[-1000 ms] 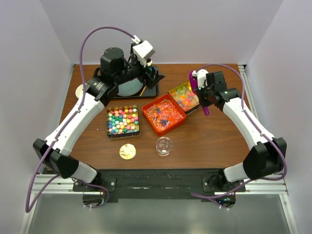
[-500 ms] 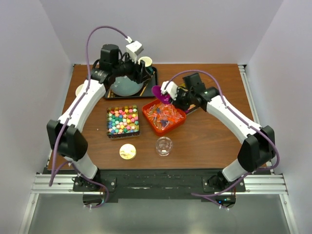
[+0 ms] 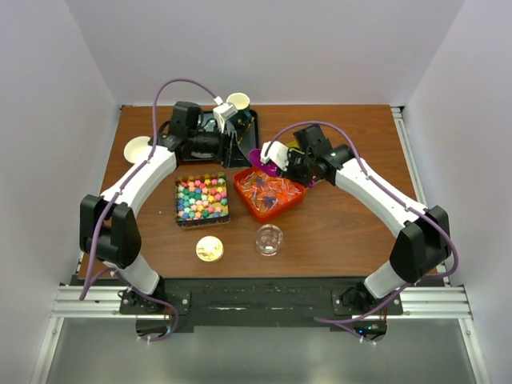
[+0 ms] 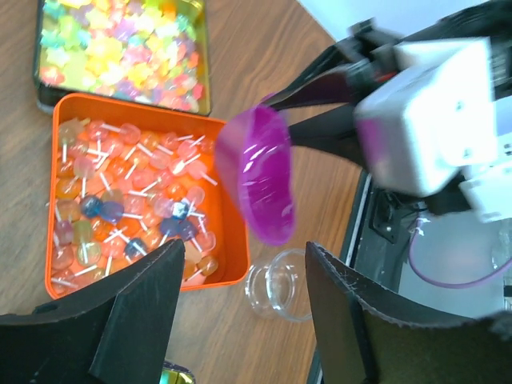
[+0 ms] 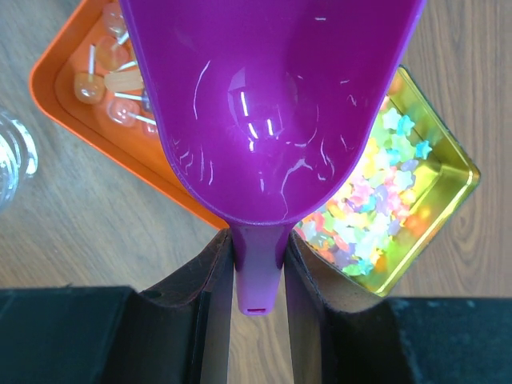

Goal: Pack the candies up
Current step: Pick up the spatula from the center of the board.

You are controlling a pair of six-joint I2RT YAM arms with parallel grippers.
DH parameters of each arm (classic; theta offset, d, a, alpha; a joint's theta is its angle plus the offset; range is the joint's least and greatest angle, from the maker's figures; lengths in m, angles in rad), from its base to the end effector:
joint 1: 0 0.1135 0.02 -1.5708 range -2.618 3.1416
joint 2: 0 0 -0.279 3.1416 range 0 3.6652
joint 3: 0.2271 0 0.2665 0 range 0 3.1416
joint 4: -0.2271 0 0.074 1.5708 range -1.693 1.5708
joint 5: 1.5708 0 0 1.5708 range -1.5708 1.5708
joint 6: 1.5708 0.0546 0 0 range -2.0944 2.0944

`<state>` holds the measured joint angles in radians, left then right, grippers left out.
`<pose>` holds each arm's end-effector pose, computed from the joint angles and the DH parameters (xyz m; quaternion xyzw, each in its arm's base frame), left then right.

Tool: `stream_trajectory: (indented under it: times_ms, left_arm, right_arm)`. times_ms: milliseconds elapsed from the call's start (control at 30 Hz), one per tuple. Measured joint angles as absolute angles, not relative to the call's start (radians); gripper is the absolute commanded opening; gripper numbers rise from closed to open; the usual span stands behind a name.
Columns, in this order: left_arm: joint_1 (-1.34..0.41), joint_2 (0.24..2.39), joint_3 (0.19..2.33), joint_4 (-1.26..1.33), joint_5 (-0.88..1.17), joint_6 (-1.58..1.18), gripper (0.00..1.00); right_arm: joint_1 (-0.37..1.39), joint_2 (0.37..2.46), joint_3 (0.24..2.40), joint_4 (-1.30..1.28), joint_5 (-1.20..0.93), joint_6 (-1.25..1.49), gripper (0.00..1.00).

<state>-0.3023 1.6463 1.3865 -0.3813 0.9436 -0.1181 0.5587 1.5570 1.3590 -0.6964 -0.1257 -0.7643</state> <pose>0.3614 -0.1590 0.3196 0.2761 0.7741 -0.4806 0.3058 0.3040 0.1981 0.3003 -0.5948 0.7301 0.0250 0.3355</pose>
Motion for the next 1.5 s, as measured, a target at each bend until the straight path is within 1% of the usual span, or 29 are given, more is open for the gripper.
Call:
stream_trajectory:
  times_ms: [133,300,533,600,633,667,800,867,900,933,1033,1067,1100,1167,1200,1233,1300,1500]
  left_arm:
    - [-0.302,1.623,1.387,-0.366,0.970,-0.131,0.66]
    - [-0.302,1.623,1.387,-0.356,0.984,-0.143,0.56]
    - [-0.296,1.645,1.387,-0.339,0.995,-0.153,0.53]
    - [-0.297,1.663,1.387,-0.330,1.000,-0.164,0.46]
    - [-0.297,1.669,1.387,-0.329,1.001,-0.167,0.38]
    - [-0.297,1.677,1.387,-0.327,1.004,-0.172,0.35]
    - [-0.294,1.701,1.387,-0.309,1.018,-0.183,0.29]
    - [-0.290,1.710,1.387,-0.297,1.024,-0.190,0.17]
    - [-0.289,1.715,1.387,-0.293,1.025,-0.192,0.06]
    - [-0.288,1.720,1.387,-0.288,1.019,-0.188,0.00]
    - [-0.281,1.741,1.387,-0.281,0.996,-0.160,0.00]
    - [-0.279,1.747,1.387,-0.280,1.006,-0.152,0.00]
    - [-0.279,1.748,1.387,-0.281,1.015,-0.141,0.00]
    - [-0.279,1.748,1.387,-0.290,1.027,-0.113,0.00]
    - [-0.277,1.748,1.387,-0.297,1.037,-0.100,0.00]
    - [-0.274,1.750,1.387,-0.308,1.053,-0.087,0.00]
    - [-0.269,1.754,1.386,-0.317,1.100,-0.070,0.00]
    - [-0.271,1.773,1.376,-0.294,1.210,-0.068,0.00]
  right_arm:
    - [0.579,1.578,1.359,-0.686,-0.091,-0.768,0.00]
    - [0.598,1.615,1.371,-0.680,-0.067,-0.768,0.00]
    - [0.635,1.618,1.388,-0.673,-0.043,-0.772,0.00]
    - [0.649,1.615,1.391,-0.667,-0.043,-0.779,0.00]
    - [0.656,1.612,1.391,-0.663,-0.043,-0.780,0.00]
    - [0.662,1.607,1.391,-0.661,-0.043,-0.780,0.00]
    - [0.672,1.587,1.391,-0.664,-0.035,-0.770,0.00]
    - [0.673,1.576,1.391,-0.664,-0.027,-0.763,0.00]
    - [0.673,1.574,1.391,-0.664,-0.023,-0.761,0.00]
    - [0.673,1.571,1.391,-0.664,-0.018,-0.756,0.00]
    - [0.674,1.556,1.392,-0.662,-0.017,-0.740,0.00]
    - [0.674,1.551,1.392,-0.666,-0.023,-0.736,0.03]
    - [0.674,1.549,1.393,-0.671,-0.030,-0.730,0.21]
    - [0.673,1.548,1.398,-0.682,-0.043,-0.718,0.35]
    - [0.668,1.548,1.404,-0.695,-0.056,-0.708,0.45]
    - [0.661,1.547,1.411,-0.709,-0.081,-0.698,0.49]
    - [0.635,1.541,1.427,-0.727,-0.157,-0.677,0.52]
    - [0.491,1.490,1.434,-0.757,-0.437,-0.614,0.53]
